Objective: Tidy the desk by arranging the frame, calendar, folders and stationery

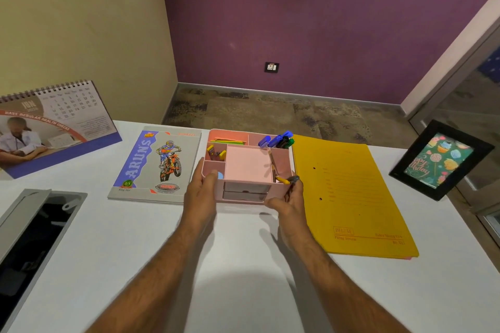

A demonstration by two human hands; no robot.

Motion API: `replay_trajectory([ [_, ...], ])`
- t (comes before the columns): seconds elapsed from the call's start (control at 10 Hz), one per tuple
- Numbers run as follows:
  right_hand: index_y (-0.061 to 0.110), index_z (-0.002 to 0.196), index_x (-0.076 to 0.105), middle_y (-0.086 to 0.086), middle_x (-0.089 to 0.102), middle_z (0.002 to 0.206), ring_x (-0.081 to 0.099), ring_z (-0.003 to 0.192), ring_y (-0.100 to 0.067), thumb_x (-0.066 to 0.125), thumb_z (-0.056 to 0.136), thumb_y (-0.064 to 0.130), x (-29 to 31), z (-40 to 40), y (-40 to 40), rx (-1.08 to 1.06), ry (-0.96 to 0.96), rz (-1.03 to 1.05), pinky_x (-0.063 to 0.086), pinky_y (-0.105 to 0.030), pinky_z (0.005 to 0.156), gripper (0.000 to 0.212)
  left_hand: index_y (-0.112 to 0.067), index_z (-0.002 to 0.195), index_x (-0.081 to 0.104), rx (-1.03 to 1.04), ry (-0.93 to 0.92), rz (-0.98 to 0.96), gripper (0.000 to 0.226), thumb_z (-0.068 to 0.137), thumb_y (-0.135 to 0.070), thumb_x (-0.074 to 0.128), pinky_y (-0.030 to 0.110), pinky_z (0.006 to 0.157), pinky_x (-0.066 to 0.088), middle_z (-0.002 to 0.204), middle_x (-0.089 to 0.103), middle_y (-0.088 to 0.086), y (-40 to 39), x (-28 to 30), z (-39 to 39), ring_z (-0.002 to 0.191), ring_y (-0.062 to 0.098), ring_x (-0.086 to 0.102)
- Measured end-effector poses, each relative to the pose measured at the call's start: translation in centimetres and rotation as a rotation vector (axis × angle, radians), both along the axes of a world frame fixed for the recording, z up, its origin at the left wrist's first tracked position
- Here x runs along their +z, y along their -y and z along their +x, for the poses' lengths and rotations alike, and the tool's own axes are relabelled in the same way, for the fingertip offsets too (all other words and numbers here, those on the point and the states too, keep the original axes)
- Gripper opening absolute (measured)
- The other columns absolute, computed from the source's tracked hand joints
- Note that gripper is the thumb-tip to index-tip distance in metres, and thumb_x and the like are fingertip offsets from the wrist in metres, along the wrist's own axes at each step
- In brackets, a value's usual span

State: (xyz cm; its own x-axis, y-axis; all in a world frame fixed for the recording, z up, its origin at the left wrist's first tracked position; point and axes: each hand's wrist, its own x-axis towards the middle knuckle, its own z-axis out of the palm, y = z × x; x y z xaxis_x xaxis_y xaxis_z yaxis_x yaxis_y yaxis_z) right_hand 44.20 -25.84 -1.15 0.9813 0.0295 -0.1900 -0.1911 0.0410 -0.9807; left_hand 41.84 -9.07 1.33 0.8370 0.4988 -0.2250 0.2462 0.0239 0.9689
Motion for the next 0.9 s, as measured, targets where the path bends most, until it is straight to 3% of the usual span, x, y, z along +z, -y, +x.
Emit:
replay_trajectory([
  [0.1,0.023,0.139,0.036,-0.005,0.055,0.131,0.056,0.111,-0.015,0.065,0.059,0.009,-0.5,1.8,-0.3,0.002,0.002,0.010,0.053,-0.015,0.064,0.086,-0.041,0.119,0.054,-0.025,-0.020,0.023,0.025,0.100,-0.029,0.043,0.015,0.074,0.042,0.103,0.055,-0.032,-0.8,-1.3,2.1,0.094,-0.010,0.052],
  [0.3,0.020,0.138,0.036,-0.008,0.054,0.132,0.055,0.114,-0.020,0.063,0.059,0.007,-1.5,3.3,-0.6,-0.020,0.012,0.025,0.052,-0.013,0.064,0.084,-0.040,0.132,0.052,-0.047,-0.009,0.041,0.035,0.098,-0.035,0.042,0.026,0.085,0.046,0.112,0.060,-0.020,-1.4,-3.7,4.1,0.106,0.001,0.055],
  [0.6,0.025,0.139,0.036,-0.004,0.052,0.134,0.053,0.119,-0.020,0.064,0.063,0.008,-2.2,3.5,-0.3,-0.014,0.018,0.007,0.053,-0.014,0.066,0.083,-0.037,0.130,0.052,-0.106,0.013,0.033,0.030,0.102,-0.035,0.043,0.017,0.072,0.044,0.117,0.061,-0.015,-1.9,-3.7,4.1,0.106,0.003,0.058],
  [0.7,0.028,0.139,0.036,-0.003,0.050,0.138,0.049,0.127,-0.021,0.070,0.073,-0.002,-2.5,3.5,0.4,0.002,-0.003,-0.012,0.053,-0.021,0.080,0.080,-0.034,0.139,0.046,-0.155,0.005,0.056,0.042,0.099,-0.046,0.045,0.022,0.087,0.047,0.129,0.059,-0.011,-2.7,-4.3,3.7,0.116,0.007,0.056],
  [0.9,0.027,0.144,0.033,0.000,0.037,0.153,0.035,0.141,-0.019,0.068,0.081,-0.007,-1.4,0.1,0.4,-0.077,-0.025,-0.043,0.041,-0.031,0.103,0.079,-0.024,0.148,0.036,-0.136,-0.052,-0.005,0.063,0.094,-0.053,0.049,0.022,0.091,0.039,0.146,0.047,-0.005,-2.5,-4.6,0.7,0.128,0.013,0.048],
])
